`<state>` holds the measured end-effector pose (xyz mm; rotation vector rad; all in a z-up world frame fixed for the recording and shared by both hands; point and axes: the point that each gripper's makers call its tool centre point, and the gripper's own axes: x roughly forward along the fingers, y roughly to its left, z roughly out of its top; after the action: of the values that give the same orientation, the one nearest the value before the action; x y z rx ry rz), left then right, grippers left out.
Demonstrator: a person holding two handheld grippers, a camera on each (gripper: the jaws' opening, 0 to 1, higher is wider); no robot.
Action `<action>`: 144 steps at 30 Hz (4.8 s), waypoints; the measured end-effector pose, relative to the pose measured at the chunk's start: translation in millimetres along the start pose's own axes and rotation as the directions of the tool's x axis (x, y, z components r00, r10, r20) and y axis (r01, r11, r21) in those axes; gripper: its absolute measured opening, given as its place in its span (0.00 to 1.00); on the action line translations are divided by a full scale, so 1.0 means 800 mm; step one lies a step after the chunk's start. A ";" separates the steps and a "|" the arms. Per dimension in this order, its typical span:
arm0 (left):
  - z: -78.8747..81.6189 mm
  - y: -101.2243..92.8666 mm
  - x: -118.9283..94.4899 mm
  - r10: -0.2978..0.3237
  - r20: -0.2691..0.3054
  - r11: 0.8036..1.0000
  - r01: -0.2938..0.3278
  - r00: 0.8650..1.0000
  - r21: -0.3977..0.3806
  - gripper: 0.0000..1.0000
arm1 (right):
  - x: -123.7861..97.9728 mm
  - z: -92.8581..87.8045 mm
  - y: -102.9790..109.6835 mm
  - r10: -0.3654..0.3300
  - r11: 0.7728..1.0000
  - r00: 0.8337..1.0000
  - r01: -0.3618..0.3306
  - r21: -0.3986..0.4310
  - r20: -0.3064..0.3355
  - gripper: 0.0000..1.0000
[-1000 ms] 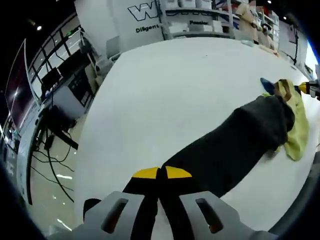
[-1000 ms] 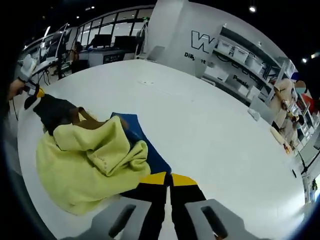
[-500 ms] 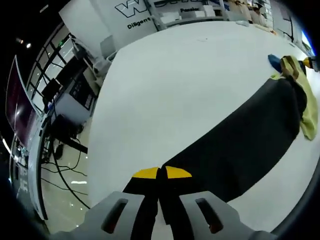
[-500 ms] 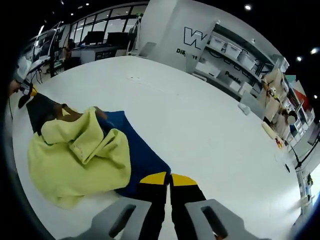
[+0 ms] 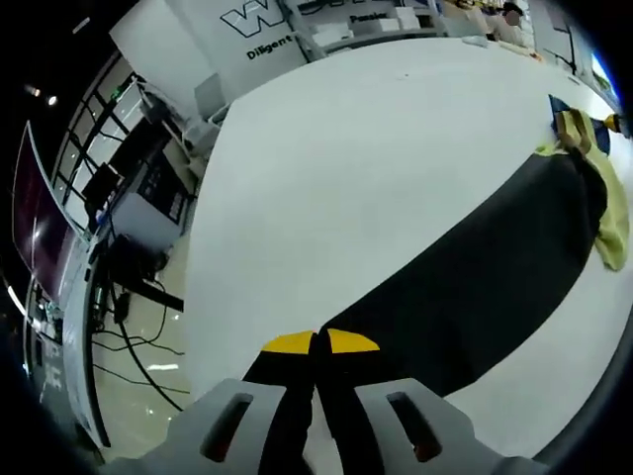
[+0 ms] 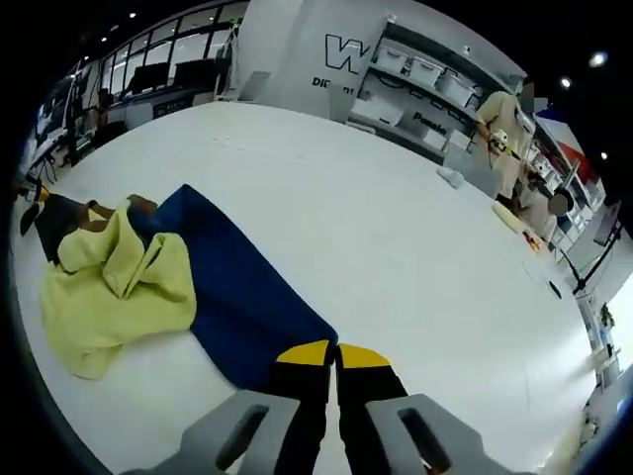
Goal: Fold the garment on the visible template until the final outline fits inside the template.
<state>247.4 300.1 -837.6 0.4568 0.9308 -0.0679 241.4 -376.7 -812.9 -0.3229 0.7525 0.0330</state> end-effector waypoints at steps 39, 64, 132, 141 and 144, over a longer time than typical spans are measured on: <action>0.027 -0.029 -0.010 -0.104 0.100 0.992 0.111 0.990 -0.068 0.24 | -0.013 0.000 -0.002 0.070 0.978 0.996 -0.080 0.192 0.058 0.19; 0.111 -0.219 -0.095 -0.478 0.335 0.872 0.485 0.812 0.070 0.48 | -0.018 0.119 0.181 0.426 0.886 0.877 -0.454 0.093 0.223 0.49; 0.169 -0.229 -0.138 -0.484 0.411 0.860 0.506 0.773 0.061 0.00 | -0.055 0.157 0.202 0.466 0.884 0.845 -0.441 -0.153 0.261 0.00; 0.222 -0.187 -0.166 -0.492 0.422 0.865 0.481 0.762 0.140 0.00 | -0.079 0.210 0.196 0.437 0.900 0.828 -0.401 -0.173 0.352 0.00; 0.234 -0.179 -0.165 -0.492 0.400 0.869 0.462 0.773 0.176 0.00 | -0.079 0.220 0.197 0.433 0.902 0.829 -0.394 -0.178 0.355 0.00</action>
<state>273.6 76.3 -688.9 0.2379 0.5795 -0.6494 289.3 -169.2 -693.6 -0.2293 0.4122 0.5365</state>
